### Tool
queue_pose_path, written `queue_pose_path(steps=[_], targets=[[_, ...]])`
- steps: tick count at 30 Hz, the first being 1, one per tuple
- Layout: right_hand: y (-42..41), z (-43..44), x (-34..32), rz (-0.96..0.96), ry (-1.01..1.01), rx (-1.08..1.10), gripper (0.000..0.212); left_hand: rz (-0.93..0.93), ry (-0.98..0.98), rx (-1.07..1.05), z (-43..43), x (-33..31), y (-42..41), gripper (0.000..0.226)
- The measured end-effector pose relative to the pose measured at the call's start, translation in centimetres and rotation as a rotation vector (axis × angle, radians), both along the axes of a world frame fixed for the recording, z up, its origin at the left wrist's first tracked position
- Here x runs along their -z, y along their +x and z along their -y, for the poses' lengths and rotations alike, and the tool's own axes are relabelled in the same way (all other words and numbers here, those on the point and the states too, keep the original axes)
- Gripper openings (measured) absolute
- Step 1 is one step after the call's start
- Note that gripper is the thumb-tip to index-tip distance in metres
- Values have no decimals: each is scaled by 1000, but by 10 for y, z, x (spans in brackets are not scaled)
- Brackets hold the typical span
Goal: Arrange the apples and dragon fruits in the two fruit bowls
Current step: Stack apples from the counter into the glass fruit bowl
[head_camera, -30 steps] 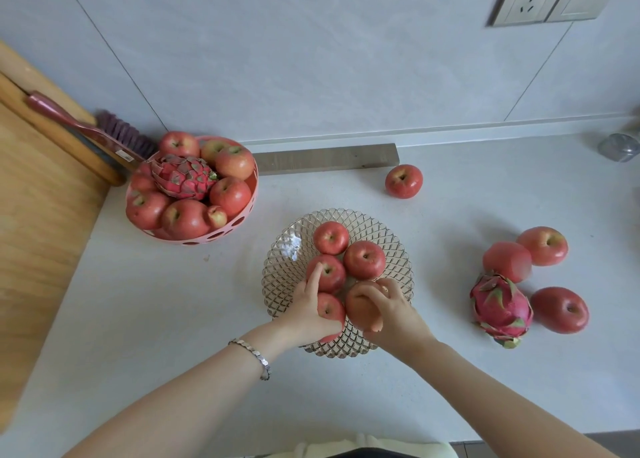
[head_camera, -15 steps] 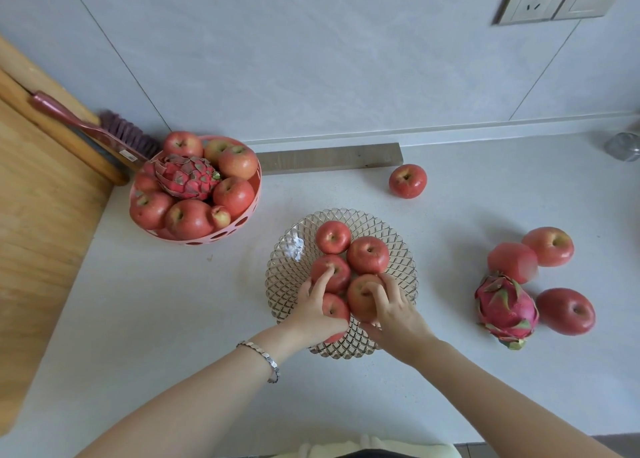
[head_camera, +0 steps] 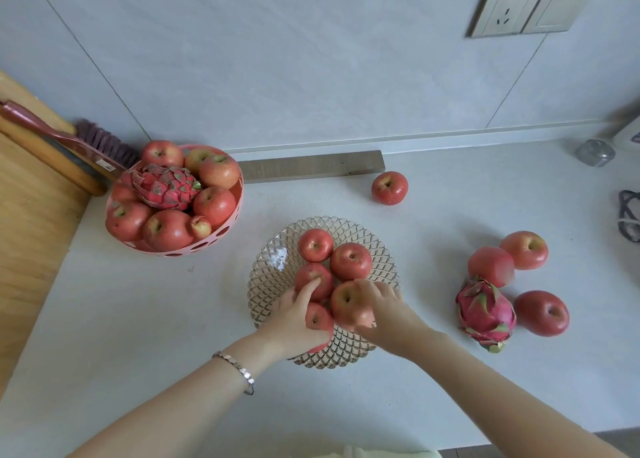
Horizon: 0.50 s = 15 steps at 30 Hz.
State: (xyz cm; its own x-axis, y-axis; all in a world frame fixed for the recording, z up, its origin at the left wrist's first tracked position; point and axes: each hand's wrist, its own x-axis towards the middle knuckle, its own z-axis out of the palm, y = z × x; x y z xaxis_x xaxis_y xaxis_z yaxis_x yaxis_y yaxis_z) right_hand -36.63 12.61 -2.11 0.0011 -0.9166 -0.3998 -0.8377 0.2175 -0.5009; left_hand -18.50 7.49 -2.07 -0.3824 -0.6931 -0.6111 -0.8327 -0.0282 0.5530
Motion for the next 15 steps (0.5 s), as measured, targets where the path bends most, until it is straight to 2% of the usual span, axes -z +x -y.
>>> queue_pose_path(steps=[2, 5, 7, 9, 11, 15], targets=[[-25, 3, -19, 4, -116, 39, 60, 143, -129, 81, 7, -13, -13, 76], [-79, 9, -32, -156, -205, 225, 52, 85, -280, 132, 19, -45, -43, 53], [-121, 14, -31, -342, -51, 421, 55, 5, -352, 223, 24, -64, -65, 41], [-155, 13, -23, -469, 155, 574, 64, -35, -346, 296, 25, -77, -83, 33], [-172, 10, -10, -437, 251, 662, 73, -41, -357, 377, 22, -83, -97, 30], [-175, 15, 13, -175, 176, 844, 76, -34, -372, 488, 17, -79, -114, 28]])
